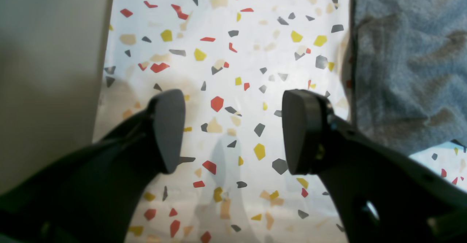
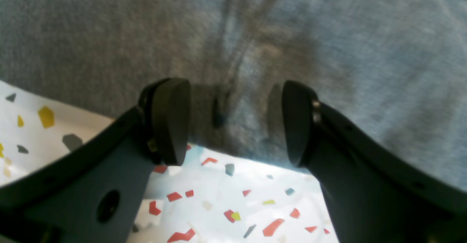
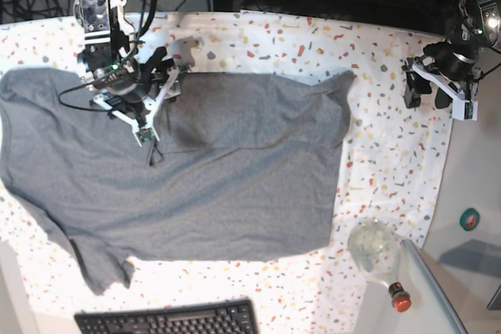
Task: Layout the t-shirt on the table in an organized manner, then fold the t-shirt properly
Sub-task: 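Grasp the shirt's collar corner with the right gripper and pull it outward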
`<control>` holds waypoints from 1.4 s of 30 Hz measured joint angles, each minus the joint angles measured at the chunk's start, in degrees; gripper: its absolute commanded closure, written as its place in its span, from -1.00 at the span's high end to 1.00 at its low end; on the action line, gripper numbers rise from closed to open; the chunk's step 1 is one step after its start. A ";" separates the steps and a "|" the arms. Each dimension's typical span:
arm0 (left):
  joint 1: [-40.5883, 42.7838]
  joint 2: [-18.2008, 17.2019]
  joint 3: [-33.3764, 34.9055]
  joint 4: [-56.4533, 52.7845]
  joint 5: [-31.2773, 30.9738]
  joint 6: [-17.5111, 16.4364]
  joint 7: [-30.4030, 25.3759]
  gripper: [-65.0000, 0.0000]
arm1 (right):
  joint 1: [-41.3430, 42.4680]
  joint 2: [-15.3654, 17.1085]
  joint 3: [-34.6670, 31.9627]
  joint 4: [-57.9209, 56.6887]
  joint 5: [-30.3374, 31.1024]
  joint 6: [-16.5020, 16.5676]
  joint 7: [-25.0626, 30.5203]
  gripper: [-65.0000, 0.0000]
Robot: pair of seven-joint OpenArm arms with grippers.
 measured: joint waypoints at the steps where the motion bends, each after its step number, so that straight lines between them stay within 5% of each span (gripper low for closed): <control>1: 0.00 0.00 -0.02 0.00 0.00 0.00 0.00 0.23 | 0.00 0.00 0.02 0.00 0.00 0.00 0.00 0.06; 6: -0.04 -0.04 -0.17 -0.74 -0.02 0.00 -0.20 0.23 | 0.00 0.04 0.26 0.04 0.00 0.00 -0.02 -0.45; 14: -0.04 0.00 -0.11 -2.73 0.00 0.00 -0.02 0.23 | -0.24 0.04 0.24 0.04 0.02 0.00 -0.33 -1.00; 21: -0.04 0.02 -0.11 -2.73 -0.02 0.00 -0.02 0.23 | -1.01 0.04 0.35 2.12 -0.07 0.02 -0.48 -1.00; 31: -0.17 -0.04 -0.35 -2.71 0.00 0.00 -0.22 0.23 | -12.50 0.42 5.55 23.15 -0.37 0.33 -4.50 -1.00; 42: -2.75 -0.33 -0.37 -2.73 0.13 0.00 -0.28 0.23 | -30.12 7.56 9.22 26.12 0.26 0.63 -4.87 -1.00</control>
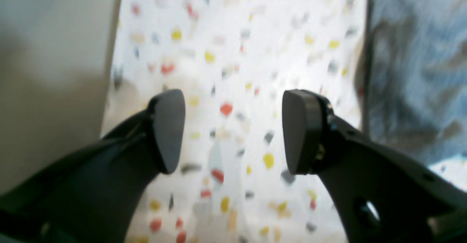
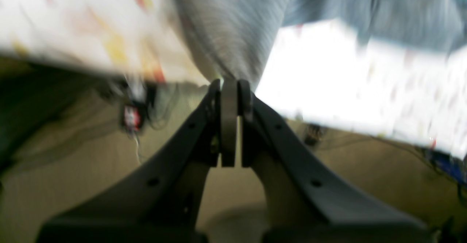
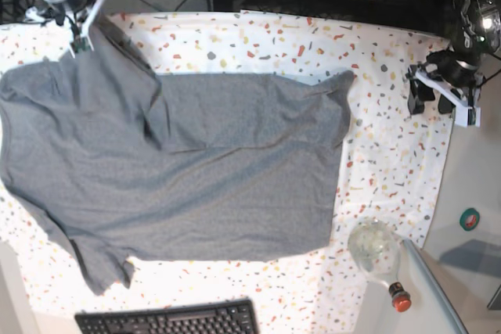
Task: Layout the t-shirt on the table in an organized manner, then fold the t-shirt properly
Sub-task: 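Grasp the shirt's collar corner with the right gripper and pull it outward, then grasp the shirt's hem edge with the left gripper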
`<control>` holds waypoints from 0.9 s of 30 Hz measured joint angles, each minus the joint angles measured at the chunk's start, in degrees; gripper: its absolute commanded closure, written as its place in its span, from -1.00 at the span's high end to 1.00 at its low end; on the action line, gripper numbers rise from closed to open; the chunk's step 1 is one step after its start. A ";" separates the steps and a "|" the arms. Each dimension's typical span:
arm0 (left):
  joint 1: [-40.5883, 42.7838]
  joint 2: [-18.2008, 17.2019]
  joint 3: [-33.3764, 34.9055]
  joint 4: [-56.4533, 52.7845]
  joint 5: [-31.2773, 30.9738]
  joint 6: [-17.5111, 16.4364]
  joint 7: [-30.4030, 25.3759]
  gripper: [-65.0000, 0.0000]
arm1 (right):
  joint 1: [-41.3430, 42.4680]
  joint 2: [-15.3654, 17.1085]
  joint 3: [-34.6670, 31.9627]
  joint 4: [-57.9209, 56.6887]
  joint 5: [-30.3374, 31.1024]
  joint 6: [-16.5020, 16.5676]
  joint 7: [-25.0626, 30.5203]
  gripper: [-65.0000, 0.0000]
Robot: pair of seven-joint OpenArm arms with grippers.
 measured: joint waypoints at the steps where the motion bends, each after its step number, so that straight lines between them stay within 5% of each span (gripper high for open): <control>1: -0.20 0.00 0.17 0.02 -0.15 0.02 -0.02 0.23 | -0.44 0.33 0.81 -0.02 0.28 0.15 0.09 -1.00; 12: -1.95 0.00 0.59 -0.11 0.09 0.02 0.35 0.23 | -1.40 0.48 12.79 0.02 -0.09 0.13 0.28 -1.00; 16: -3.96 -0.55 3.69 -0.13 0.44 0.35 0.52 0.23 | -0.37 -0.02 10.32 0.02 0.46 0.15 -7.04 -1.00; 20: -6.82 -1.88 8.68 0.02 4.46 -0.09 0.15 0.23 | 0.31 -0.17 14.43 0.68 1.09 0.39 -7.56 -0.91; 24: -11.34 -1.18 11.93 -0.24 12.66 0.20 1.03 0.22 | 2.93 -1.27 25.57 1.51 -0.42 8.13 -4.17 -0.77; 27: -16.72 0.94 17.68 -0.55 14.08 0.02 1.01 0.22 | 13.16 -3.08 32.39 -0.85 0.37 14.49 -3.85 -0.77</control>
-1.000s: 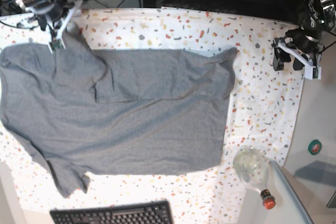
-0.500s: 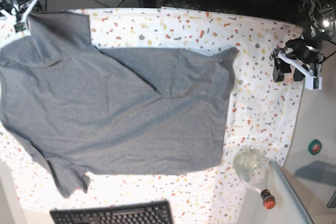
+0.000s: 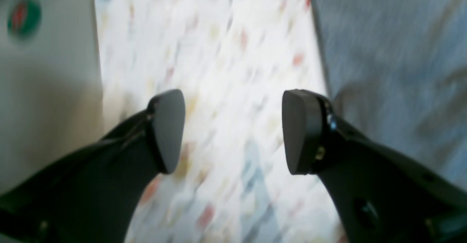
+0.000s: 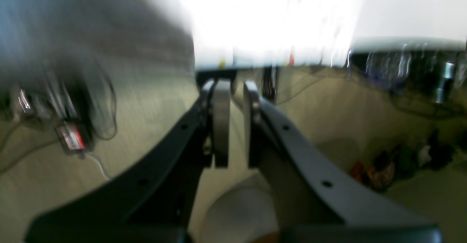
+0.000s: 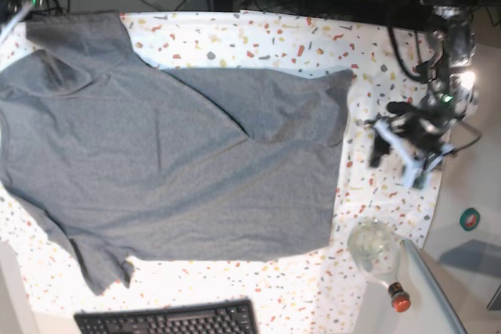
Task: Layout the t-shirt on the table in an organized manner, then fold the t-shirt properly
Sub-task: 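Grasp the shirt's hem edge with the left gripper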
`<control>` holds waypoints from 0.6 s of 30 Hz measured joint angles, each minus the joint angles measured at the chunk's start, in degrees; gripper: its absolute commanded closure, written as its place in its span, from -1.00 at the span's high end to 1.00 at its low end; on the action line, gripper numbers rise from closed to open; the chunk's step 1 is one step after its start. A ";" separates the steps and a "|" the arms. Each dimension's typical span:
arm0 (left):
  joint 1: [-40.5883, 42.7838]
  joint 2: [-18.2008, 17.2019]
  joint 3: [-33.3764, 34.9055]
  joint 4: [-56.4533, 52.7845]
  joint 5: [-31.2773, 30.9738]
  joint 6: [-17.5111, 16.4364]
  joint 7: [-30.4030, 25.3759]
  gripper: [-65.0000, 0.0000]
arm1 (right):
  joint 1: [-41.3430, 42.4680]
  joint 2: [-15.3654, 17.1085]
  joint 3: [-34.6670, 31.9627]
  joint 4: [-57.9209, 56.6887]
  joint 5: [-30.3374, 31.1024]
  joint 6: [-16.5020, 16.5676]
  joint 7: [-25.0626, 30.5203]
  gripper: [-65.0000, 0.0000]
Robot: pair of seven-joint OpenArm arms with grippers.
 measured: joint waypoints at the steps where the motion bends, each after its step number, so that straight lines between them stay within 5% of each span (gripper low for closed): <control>1: -1.79 1.20 2.27 -0.68 -0.17 -0.02 -0.52 0.21 | 3.82 0.02 1.55 -1.16 -0.15 -0.04 -0.68 -0.77; 3: -5.29 3.76 6.71 -3.23 0.42 0.22 -0.44 0.03 | 9.70 0.81 3.72 -1.88 -1.18 0.42 -5.20 -0.77; 7: -12.04 8.22 15.06 -14.27 0.15 -0.20 -0.50 -1.00 | 15.43 3.41 3.21 -4.44 -4.22 -0.24 -5.86 -0.86; 9: -15.12 9.44 17.92 -20.48 0.68 0.24 -0.28 -1.00 | 20.35 4.57 0.22 -11.72 -3.39 0.24 -3.58 -1.00; 14: -17.38 9.66 20.31 -25.62 -0.02 9.79 -1.03 -1.00 | 29.55 8.63 -1.70 -37.27 -3.02 0.11 11.76 -1.00; 18: -17.46 9.07 20.20 -26.69 0.42 10.71 -0.98 -1.00 | 30.49 10.97 -1.46 -47.91 -4.50 -0.15 12.57 -1.00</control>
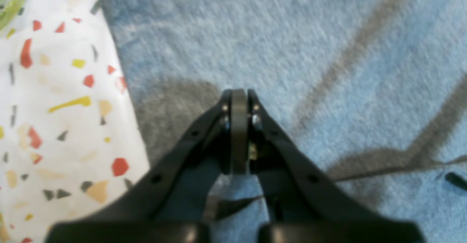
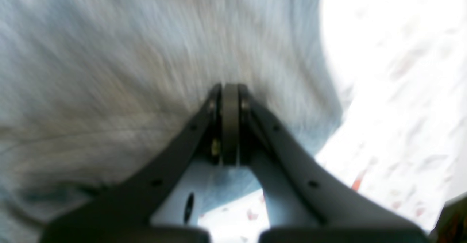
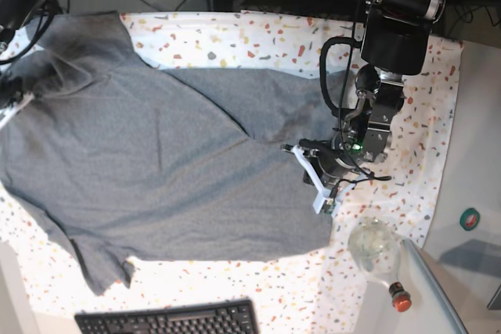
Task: Layout the t-shirt on the table in an organized manner, then fold the t-shirt properly
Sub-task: 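Grasp the shirt's hem edge with the left gripper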
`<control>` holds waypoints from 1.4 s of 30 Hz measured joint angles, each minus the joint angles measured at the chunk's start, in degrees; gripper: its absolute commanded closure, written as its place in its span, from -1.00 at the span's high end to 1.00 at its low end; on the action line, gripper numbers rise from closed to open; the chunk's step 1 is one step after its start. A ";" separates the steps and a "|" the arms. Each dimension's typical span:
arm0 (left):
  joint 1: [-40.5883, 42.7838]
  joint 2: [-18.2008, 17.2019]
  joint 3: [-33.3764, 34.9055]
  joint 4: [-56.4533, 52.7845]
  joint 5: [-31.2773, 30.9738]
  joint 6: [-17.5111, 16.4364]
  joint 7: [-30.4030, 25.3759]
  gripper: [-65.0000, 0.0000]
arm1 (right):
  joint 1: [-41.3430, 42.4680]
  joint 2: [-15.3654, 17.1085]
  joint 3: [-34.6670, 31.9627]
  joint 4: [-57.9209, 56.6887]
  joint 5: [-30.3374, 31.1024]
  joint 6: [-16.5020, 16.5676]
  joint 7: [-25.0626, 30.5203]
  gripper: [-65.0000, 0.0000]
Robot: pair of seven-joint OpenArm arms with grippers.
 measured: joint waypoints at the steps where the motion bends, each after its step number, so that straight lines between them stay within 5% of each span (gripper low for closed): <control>1: -0.48 0.20 0.00 -1.40 -0.07 -0.11 -0.17 -1.00 | 1.14 0.28 -0.02 -1.92 0.17 -0.11 0.42 -1.00; 4: -2.25 0.74 0.09 -5.95 -0.24 -0.52 -0.68 -1.00 | 4.98 1.75 -0.39 -7.96 1.44 0.09 2.54 -1.00; 9: -5.46 0.79 0.92 -13.33 -0.42 -0.07 -9.27 -1.00 | 10.54 4.76 -0.15 -20.15 1.05 0.00 11.58 -1.00; 12: -9.42 0.52 6.93 -20.92 -0.85 -0.04 -15.98 -1.00 | 15.61 7.10 -0.02 -29.53 0.85 -0.39 16.35 -1.00; 17: -15.87 3.67 9.42 -33.62 -0.98 0.28 -24.09 -1.00 | 22.58 8.22 -0.28 -40.61 0.66 -0.37 22.64 -1.00; 20: -19.10 4.15 9.53 -38.69 -0.81 -0.72 -25.62 -1.00 | 24.22 8.28 -0.31 -40.96 0.46 -0.39 25.90 -1.00; 23: -21.11 4.90 9.62 -40.17 -0.66 1.79 -25.81 -1.00 | 26.51 8.59 -0.28 -41.09 0.52 -0.44 28.89 -1.00; 29: -25.11 6.23 9.57 -33.79 -0.85 3.98 -26.12 -1.00 | 29.05 10.10 -0.26 -40.94 0.66 -0.33 29.03 -1.00; 34: -18.62 4.48 9.75 -13.55 -1.29 2.95 -11.15 -1.00 | 24.24 10.54 0.28 -25.24 0.59 -0.42 15.85 -1.00; 37: -9.90 -1.14 9.75 0.33 -0.79 3.41 0.42 -1.00 | 16.59 7.67 0.48 -6.88 1.40 -0.98 7.30 -1.00; 40: -4.66 -5.62 9.44 7.98 -0.52 3.96 6.08 -1.00 | 8.33 3.39 0.09 7.23 3.43 -0.02 6.14 -1.00; 42: -3.69 -6.78 8.92 10.43 -0.87 3.10 8.72 -0.58 | 4.07 0.90 -0.35 13.44 3.39 0.44 5.84 -1.00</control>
